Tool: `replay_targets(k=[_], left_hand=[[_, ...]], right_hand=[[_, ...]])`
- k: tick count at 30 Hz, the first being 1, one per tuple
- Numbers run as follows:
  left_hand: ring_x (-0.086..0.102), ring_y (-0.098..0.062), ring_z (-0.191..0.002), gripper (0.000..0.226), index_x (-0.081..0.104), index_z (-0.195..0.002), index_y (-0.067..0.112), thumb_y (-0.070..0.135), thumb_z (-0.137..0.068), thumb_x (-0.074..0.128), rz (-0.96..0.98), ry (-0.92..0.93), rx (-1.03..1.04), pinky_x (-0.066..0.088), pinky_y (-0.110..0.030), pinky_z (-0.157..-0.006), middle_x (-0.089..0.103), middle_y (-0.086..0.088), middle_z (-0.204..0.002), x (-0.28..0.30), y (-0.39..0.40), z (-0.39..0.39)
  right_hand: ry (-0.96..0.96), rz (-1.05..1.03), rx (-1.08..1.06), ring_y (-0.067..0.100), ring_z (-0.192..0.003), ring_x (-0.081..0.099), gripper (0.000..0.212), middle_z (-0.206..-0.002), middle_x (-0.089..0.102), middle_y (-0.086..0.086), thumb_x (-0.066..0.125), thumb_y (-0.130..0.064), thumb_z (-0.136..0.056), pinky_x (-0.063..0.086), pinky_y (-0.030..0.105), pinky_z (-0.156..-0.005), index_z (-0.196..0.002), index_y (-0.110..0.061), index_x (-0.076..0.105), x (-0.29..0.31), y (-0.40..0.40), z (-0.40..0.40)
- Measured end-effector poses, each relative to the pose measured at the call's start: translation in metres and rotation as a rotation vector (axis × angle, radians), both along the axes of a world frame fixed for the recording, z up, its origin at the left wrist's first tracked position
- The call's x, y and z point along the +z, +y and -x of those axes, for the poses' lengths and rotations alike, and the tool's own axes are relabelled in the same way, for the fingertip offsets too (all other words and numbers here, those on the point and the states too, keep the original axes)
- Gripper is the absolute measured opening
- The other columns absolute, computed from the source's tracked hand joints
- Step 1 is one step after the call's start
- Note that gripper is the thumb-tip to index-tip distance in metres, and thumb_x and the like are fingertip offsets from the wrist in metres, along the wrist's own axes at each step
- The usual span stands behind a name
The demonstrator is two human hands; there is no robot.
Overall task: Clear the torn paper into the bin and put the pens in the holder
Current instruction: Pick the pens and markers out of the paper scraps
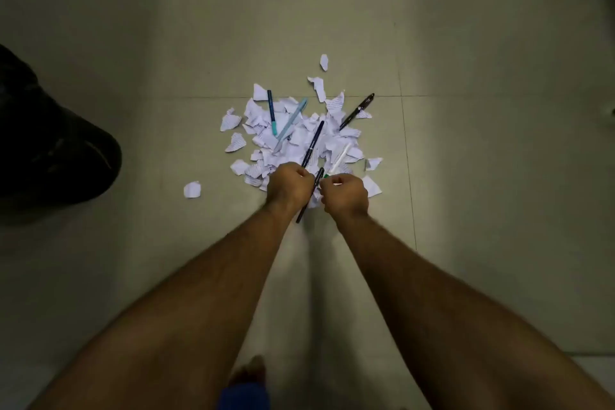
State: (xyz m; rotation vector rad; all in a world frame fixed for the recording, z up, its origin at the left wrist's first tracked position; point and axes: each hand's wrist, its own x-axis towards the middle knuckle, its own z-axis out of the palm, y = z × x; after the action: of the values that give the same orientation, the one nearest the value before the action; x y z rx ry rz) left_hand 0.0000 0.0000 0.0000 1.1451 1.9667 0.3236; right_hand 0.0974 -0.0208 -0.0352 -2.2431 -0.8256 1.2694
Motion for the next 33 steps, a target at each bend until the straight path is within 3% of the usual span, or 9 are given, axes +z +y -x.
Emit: replay_targets(k=[2,5,7,13,19,22,25,30,33], left_hand=[[0.066,-0.030,-0.094,0.012,0.071,-0.085,0.011,0.020,-0.083,0.064,-0.009,0.036,-0.040,0.045,-0.025,-0.072,0.074,-0.010,-0.098,-0.018,0.008,-0.008],[0.065,-0.033,-0.099,0.025,0.069,-0.101,0.012,0.030,-0.084,0.064,0.024,0.166,-0.164,0.055,-0.035,-0.081,0.070,-0.013,-0.108,-0.042,0.016,-0.020],[0.063,-0.035,-0.107,0.028,0.064,-0.110,0.010,0.029,-0.090,0.059,0.040,0.330,-0.276,0.054,-0.039,-0.086,0.066,-0.015,-0.117,-0.056,0.011,-0.028],[0.062,-0.033,-0.112,0.025,0.063,-0.115,0.008,0.017,-0.091,0.060,0.024,0.451,-0.348,0.052,-0.037,-0.088,0.064,-0.014,-0.122,-0.074,-0.003,-0.027],[0.064,-0.035,-0.102,0.031,0.066,-0.104,0.008,0.028,-0.080,0.069,-0.026,0.303,-0.167,0.053,-0.036,-0.079,0.068,-0.015,-0.108,-0.068,-0.004,-0.018],[0.066,-0.029,-0.084,0.015,0.067,-0.080,0.011,0.024,-0.073,0.070,-0.088,0.133,-0.085,0.044,-0.027,-0.063,0.069,-0.006,-0.083,-0.052,0.006,-0.021],[0.066,-0.024,-0.078,0.009,0.066,-0.071,0.016,0.023,-0.072,0.071,-0.171,-0.011,-0.033,0.047,-0.027,-0.064,0.067,-0.001,-0.072,-0.031,0.022,-0.035],[0.066,-0.024,-0.075,0.014,0.072,-0.070,0.008,0.022,-0.072,0.070,-0.212,-0.119,-0.120,0.054,-0.030,-0.070,0.072,-0.007,-0.071,-0.031,0.028,-0.088],[0.067,-0.024,-0.073,0.007,0.069,-0.069,0.013,0.020,-0.073,0.070,-0.135,-0.173,-0.290,0.057,-0.031,-0.071,0.071,-0.004,-0.071,-0.051,0.020,-0.141]], right_hand=[[-0.110,-0.033,0.027,0.027,-0.096,0.067,0.020,-0.099,0.075,0.005,0.067,-0.037,-0.082,0.049,0.028,-0.085,-0.092,-0.020,0.072,-0.004,0.009,-0.005],[-0.226,-0.076,0.009,0.029,-0.106,0.065,0.028,-0.108,0.072,0.006,0.065,-0.041,-0.087,0.046,0.030,-0.085,-0.103,-0.018,0.070,-0.020,0.017,-0.017],[-0.334,-0.101,0.107,0.030,-0.106,0.064,0.034,-0.108,0.071,0.007,0.064,-0.048,-0.088,0.047,0.031,-0.084,-0.104,-0.019,0.070,-0.032,0.017,-0.023],[-0.392,-0.075,0.262,0.033,-0.109,0.064,0.051,-0.114,0.069,0.010,0.065,-0.059,-0.083,0.049,0.033,-0.085,-0.107,-0.014,0.067,-0.051,0.023,-0.025],[-0.299,-0.033,0.216,0.035,-0.104,0.066,0.037,-0.107,0.071,0.012,0.067,-0.041,-0.080,0.050,0.032,-0.081,-0.100,-0.011,0.068,-0.045,0.025,-0.024],[-0.225,-0.077,0.215,0.032,-0.093,0.068,0.029,-0.091,0.073,0.011,0.068,-0.037,-0.076,0.052,0.030,-0.075,-0.086,-0.010,0.072,-0.039,0.024,-0.036],[-0.166,-0.143,0.179,0.028,-0.093,0.067,0.021,-0.094,0.074,0.006,0.070,-0.035,-0.079,0.045,0.025,-0.073,-0.089,-0.017,0.075,-0.028,0.017,-0.053],[-0.132,-0.204,-0.068,0.026,-0.087,0.067,0.018,-0.089,0.074,0.004,0.070,-0.027,-0.079,0.047,0.027,-0.074,-0.094,-0.017,0.073,-0.027,-0.013,-0.103],[-0.193,-0.183,-0.223,0.026,-0.081,0.068,0.018,-0.084,0.074,0.004,0.072,-0.029,-0.078,0.052,0.030,-0.074,-0.092,-0.018,0.070,-0.037,-0.041,-0.149]])
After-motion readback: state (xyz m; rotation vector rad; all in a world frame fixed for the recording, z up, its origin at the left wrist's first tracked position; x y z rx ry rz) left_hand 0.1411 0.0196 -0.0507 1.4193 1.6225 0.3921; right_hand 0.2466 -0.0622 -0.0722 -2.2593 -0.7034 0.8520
